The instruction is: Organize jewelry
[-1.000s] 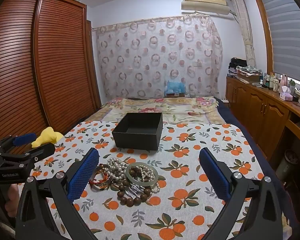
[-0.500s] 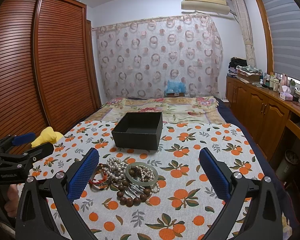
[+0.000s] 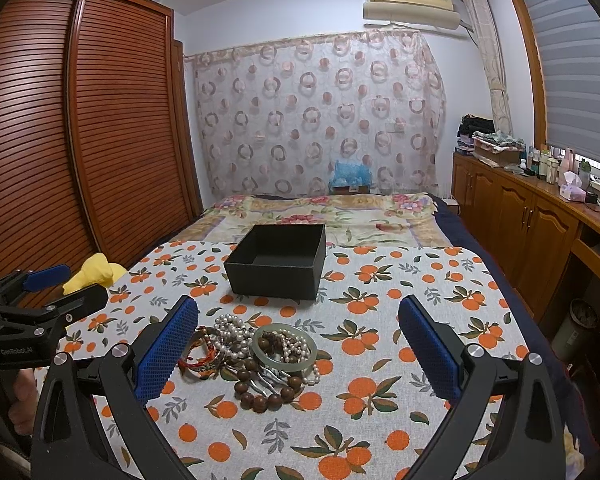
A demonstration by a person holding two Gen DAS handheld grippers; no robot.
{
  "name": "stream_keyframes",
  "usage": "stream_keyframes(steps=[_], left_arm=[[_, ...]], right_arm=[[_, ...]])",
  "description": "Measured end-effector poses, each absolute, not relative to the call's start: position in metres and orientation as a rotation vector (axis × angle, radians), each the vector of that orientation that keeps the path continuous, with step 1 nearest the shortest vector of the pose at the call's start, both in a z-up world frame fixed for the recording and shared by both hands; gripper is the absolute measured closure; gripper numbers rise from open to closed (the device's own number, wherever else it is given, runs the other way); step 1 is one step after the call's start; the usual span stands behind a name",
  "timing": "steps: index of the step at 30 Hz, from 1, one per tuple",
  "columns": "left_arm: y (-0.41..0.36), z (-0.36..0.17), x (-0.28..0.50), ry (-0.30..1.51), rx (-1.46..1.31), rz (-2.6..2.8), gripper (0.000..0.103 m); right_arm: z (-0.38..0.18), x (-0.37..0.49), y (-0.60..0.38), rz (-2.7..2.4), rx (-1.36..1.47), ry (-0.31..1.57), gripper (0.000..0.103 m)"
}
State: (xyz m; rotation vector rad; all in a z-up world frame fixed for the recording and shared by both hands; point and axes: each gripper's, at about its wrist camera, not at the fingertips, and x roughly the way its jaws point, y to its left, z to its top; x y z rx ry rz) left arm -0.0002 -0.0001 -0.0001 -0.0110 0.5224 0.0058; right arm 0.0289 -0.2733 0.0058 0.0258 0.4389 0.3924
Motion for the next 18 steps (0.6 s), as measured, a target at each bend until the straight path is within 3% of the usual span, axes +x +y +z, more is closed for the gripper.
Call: stream_keyframes(steps=[18], left_arm=[[0.0, 0.0, -0.0004, 0.522, -0.011, 0.006, 0.007]], right_arm=[[0.0072, 0.0304, -0.2712, 0.39, 0.023, 0.437, 0.002]])
